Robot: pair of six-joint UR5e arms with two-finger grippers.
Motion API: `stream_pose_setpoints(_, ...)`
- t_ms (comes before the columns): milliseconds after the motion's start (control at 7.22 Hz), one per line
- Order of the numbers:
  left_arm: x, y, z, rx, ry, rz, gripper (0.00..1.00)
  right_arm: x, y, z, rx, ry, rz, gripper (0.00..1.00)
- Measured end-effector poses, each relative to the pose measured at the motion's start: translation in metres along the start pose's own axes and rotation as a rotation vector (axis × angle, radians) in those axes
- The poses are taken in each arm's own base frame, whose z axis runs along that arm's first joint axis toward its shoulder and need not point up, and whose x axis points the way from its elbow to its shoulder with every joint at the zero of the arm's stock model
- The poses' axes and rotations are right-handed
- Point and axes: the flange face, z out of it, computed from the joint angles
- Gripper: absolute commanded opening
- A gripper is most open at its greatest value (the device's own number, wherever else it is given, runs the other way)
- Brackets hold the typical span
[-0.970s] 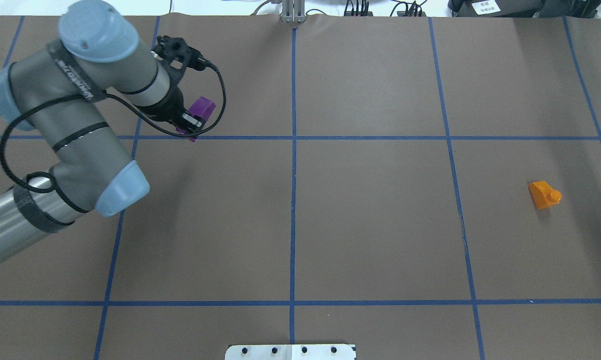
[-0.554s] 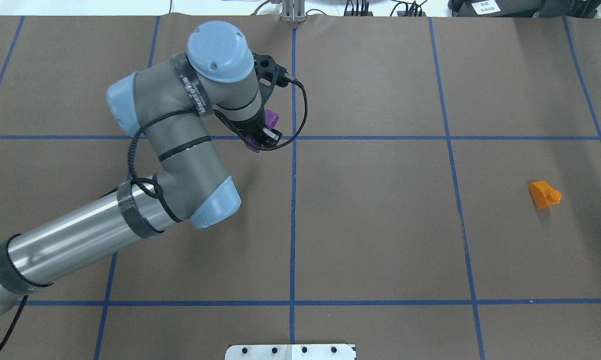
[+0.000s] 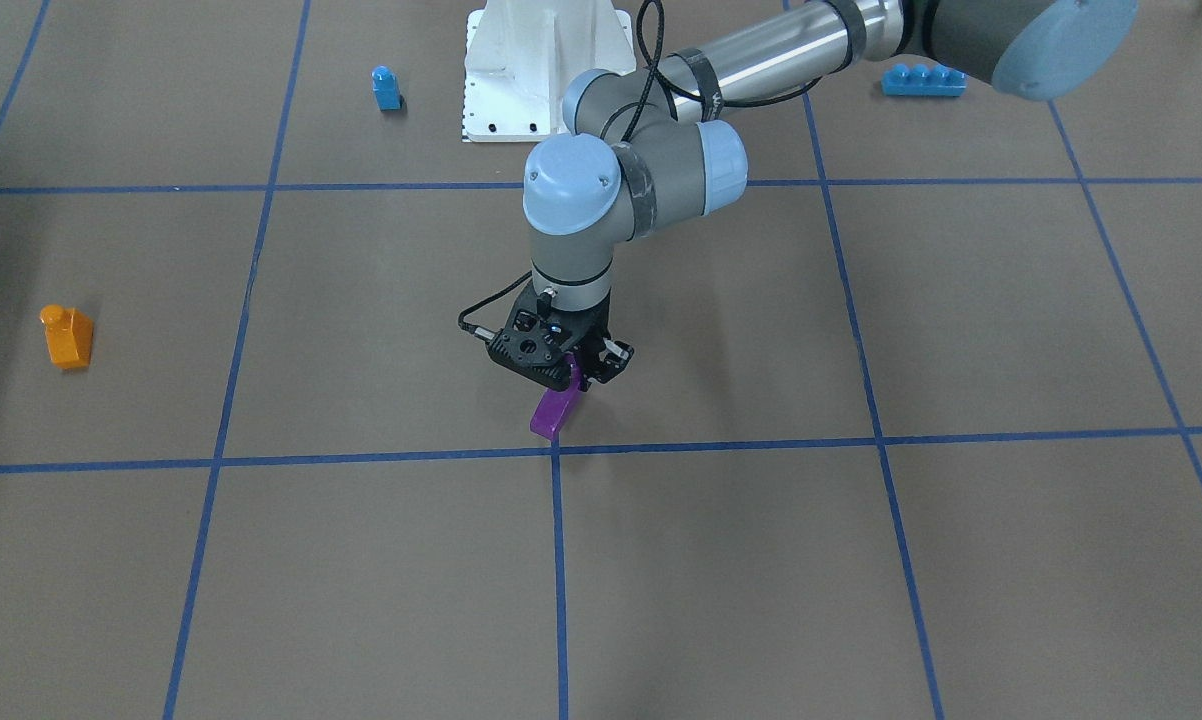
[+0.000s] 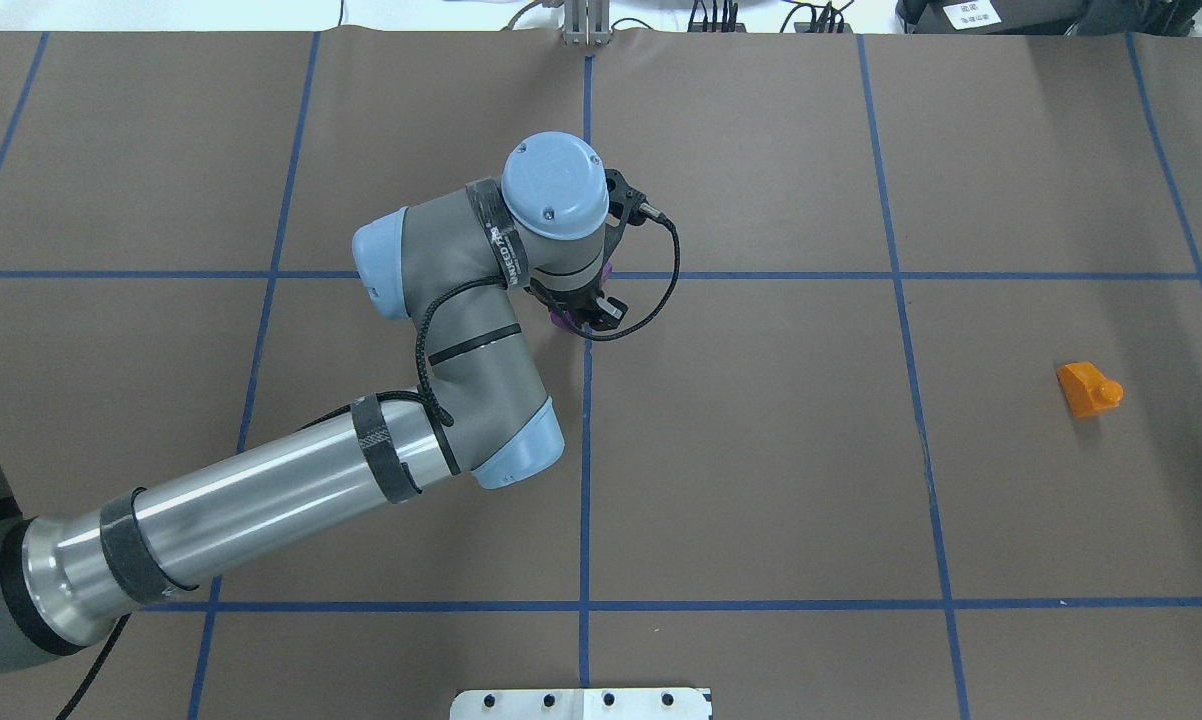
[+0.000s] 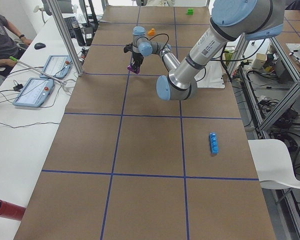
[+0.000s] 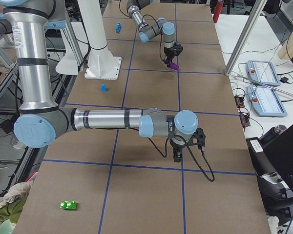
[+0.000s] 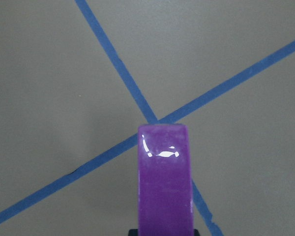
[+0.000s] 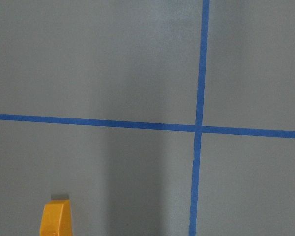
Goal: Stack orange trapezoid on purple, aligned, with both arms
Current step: 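Carry the purple block with the left gripper to the table center, then release the purple block with the left gripper while the right grasps the orange block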
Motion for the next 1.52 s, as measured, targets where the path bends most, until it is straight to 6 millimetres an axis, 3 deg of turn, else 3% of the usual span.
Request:
stream_pose_setpoints(277,0.005,0.002,0.009,-0.008,-0.005,0.014,0.57,0.000,0.000,0.000,0.000,0.000,0.000,1.00)
stream_pose_setpoints(554,0.008,0.002,0.012,-0.012,-0.006,0.035,0.99,0.000,0.000,0.000,0.001,0.000,-0.001,1.00)
stream_pose_setpoints(970,0.011,-0.003,0.006,-0.001,-0.001,0.040,1.00,-0.003,-0.001,-0.002,0.004,0.000,-0.006,1.00)
stream_pose_setpoints(1247,-0.006,-0.022,-0.014,0.028,-0.005,0.017,1.00,-0.018,-0.003,-0.008,0.020,0.001,-0.018,1.00)
stream_pose_setpoints(1524,-0.024,-0.039,-0.044,0.044,-0.010,-0.015,1.00,-0.080,-0.002,-0.009,0.044,0.028,0.021,1.00)
